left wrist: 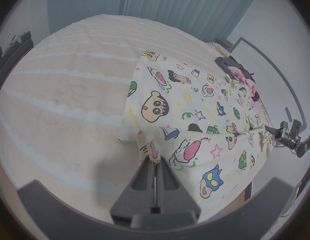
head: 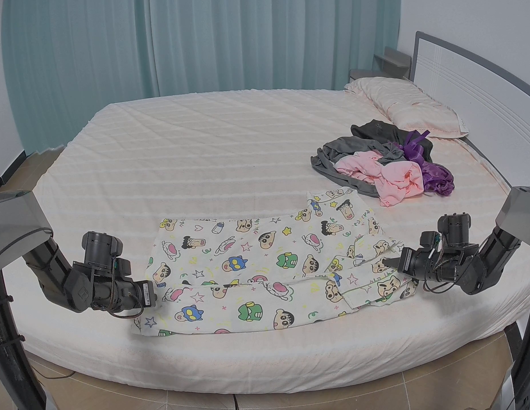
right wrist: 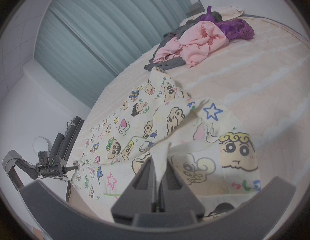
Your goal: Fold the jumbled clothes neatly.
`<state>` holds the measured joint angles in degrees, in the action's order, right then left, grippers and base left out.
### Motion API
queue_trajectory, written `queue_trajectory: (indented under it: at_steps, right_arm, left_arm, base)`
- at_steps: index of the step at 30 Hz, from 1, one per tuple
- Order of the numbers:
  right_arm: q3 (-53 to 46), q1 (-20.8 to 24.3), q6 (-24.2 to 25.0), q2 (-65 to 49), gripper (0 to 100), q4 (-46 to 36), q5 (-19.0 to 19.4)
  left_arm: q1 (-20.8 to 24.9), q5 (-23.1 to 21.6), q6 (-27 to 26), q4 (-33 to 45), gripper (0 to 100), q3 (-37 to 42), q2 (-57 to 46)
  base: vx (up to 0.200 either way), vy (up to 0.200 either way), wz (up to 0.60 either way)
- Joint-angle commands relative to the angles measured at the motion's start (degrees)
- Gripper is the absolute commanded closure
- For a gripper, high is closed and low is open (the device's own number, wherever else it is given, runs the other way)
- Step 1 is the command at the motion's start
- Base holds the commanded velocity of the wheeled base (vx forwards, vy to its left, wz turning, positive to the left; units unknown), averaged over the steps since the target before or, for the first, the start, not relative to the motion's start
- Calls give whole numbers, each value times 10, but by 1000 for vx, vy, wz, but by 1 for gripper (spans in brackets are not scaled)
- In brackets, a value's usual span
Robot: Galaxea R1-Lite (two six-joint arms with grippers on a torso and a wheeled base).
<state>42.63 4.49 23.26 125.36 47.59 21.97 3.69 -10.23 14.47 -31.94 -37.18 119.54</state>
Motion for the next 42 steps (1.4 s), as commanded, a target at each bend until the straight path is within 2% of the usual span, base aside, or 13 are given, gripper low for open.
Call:
queue_trajectory:
  at_steps: [1,6,7,9,10,13,19,26,29,37,42]
  right_arm:
    - [0,3,7,20,100,22,-6]
    - [-6,5,7,30,100,21,-8]
    - [-8,5,6,31,100,18,-9]
    - [-8,5,6,31,100,12,-9]
    - [-7,5,7,31,0,7,-9]
    - [-10,3,8,26,0,7,-9]
    - [-13,-9,14,-1,0,7,-13]
    - [-48,-23,61,-97,0,7,-48]
    - [-77,-23,68,-120,0,10,-67]
    - [-116,-20,79,-139,0,15,-82]
    - [-127,-16,80,-159,0,15,-82]
  left_arm:
    - [1,0,6,-1,100,-3,2]
    - [1,0,6,-1,100,-3,3]
    - [1,0,6,-1,0,-6,3]
    - [1,2,7,-1,0,-11,3]
    - [2,6,9,-1,0,-11,3]
    - [3,21,28,-2,0,-13,-1]
    - [0,21,50,-1,0,-11,-22]
    - [-18,15,112,2,0,3,-97]
    - [-18,15,143,-1,0,19,-128]
    - [-18,24,217,2,0,24,-154]
    - [-18,26,240,3,0,26,-158]
  base:
    - [0,0,0]
    - [0,0,0]
    - [0,0,0]
    - [0,0,0]
    - [0,0,0]
    - [0,0,0]
    - [0,0,0]
    - [0,0,0]
    - [0,0,0]
    - [0,0,0]
    - [200,0,0]
